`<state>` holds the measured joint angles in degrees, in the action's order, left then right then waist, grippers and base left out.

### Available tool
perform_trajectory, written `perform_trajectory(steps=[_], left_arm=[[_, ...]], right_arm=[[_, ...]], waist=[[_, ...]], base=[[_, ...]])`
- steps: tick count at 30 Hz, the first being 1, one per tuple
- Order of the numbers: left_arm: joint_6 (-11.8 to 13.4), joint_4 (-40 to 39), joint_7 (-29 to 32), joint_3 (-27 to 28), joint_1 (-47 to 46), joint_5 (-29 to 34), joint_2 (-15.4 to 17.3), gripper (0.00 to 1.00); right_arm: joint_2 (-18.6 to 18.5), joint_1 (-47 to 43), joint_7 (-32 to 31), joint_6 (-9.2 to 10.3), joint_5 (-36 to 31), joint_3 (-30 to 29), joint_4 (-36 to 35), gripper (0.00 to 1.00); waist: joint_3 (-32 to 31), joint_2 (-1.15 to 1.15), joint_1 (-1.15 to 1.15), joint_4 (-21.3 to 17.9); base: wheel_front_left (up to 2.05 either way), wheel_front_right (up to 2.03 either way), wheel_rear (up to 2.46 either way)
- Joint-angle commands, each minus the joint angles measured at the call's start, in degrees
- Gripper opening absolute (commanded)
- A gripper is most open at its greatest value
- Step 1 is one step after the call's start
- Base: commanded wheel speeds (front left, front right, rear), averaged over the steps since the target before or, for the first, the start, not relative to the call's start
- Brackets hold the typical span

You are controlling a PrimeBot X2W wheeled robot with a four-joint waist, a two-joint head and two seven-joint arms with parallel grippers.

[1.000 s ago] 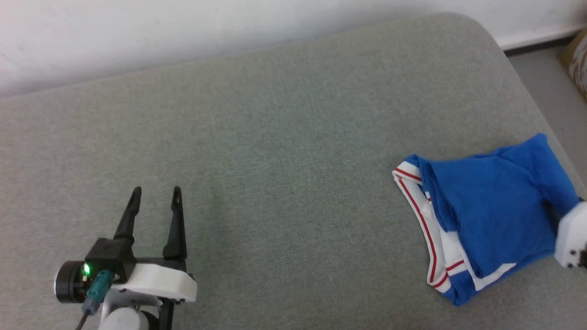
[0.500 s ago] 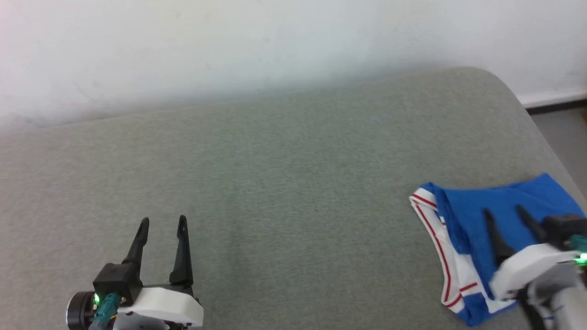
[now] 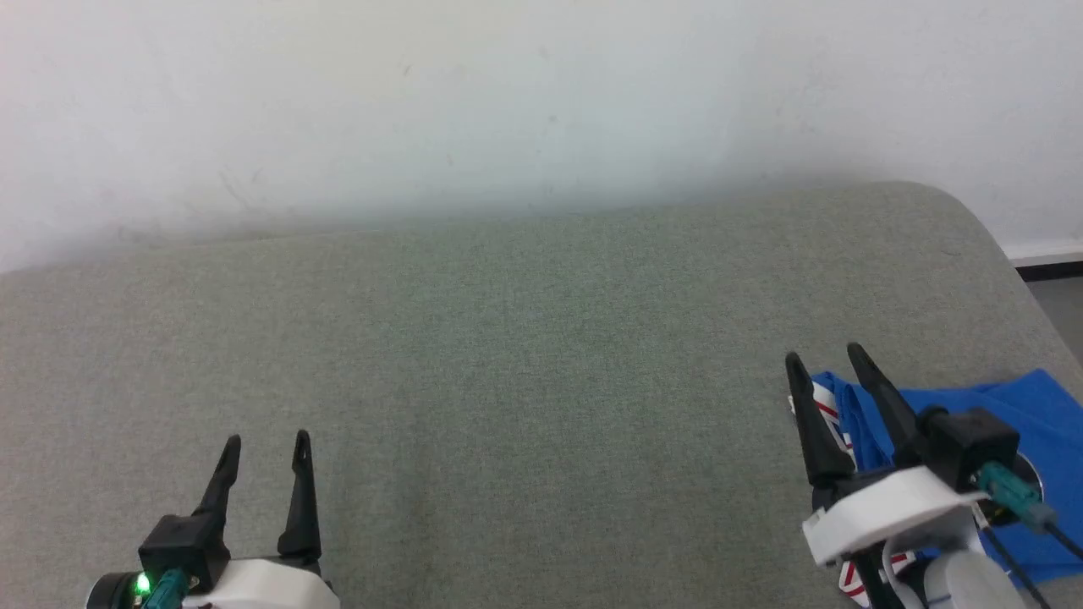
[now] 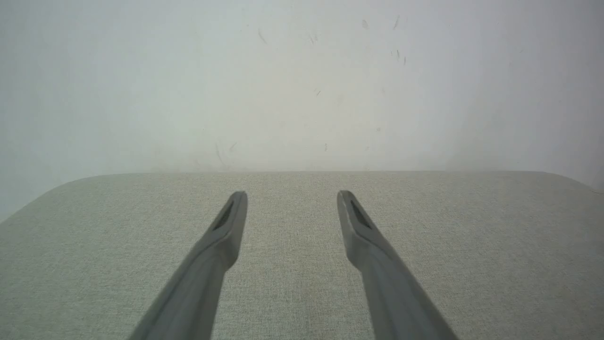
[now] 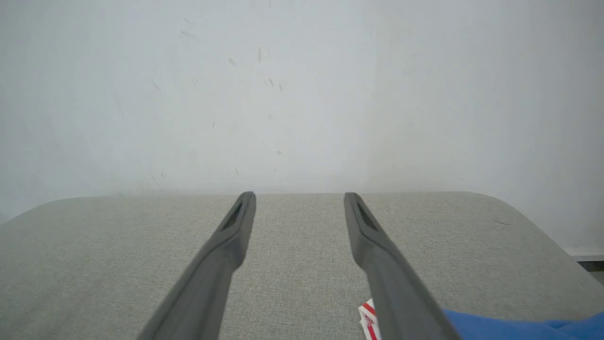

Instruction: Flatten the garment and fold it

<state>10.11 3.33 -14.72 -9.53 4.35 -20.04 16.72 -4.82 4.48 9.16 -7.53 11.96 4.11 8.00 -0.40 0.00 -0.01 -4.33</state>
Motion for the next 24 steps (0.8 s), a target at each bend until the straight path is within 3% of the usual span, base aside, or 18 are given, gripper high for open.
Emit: perform_trajectory(steps=[1, 12, 24], left_arm=[[-0.4, 0.3, -0.3, 0.3, 1.1, 0.4, 0.7, 1.00], [-1.0, 0.1, -0.3, 0.1, 5.2, 0.5, 0.6, 1.00], [-1.3, 0.2, -0.3, 0.0, 7.1, 1.0, -0.4, 1.00]], right_arm=[[0.6, -2.4, 0.0, 0.04, -0.8, -0.4, -1.6, 1.00], [1.9, -12.8, -2.8, 0.04, -2.6, -2.9, -9.1, 1.00], [1.9, -14.4, -4.0, 0.04, -3.2, -0.6, -10.0, 1.00]], waist=[[-0.6, 0.00, 0.01, 0.0], [-3.0, 0.00, 0.01, 0.1], [-3.7, 0.00, 0.01, 0.9]], base=[[0.00, 0.00, 0.00], [0.00, 0.00, 0.00], [0.00, 0.00, 0.00]])
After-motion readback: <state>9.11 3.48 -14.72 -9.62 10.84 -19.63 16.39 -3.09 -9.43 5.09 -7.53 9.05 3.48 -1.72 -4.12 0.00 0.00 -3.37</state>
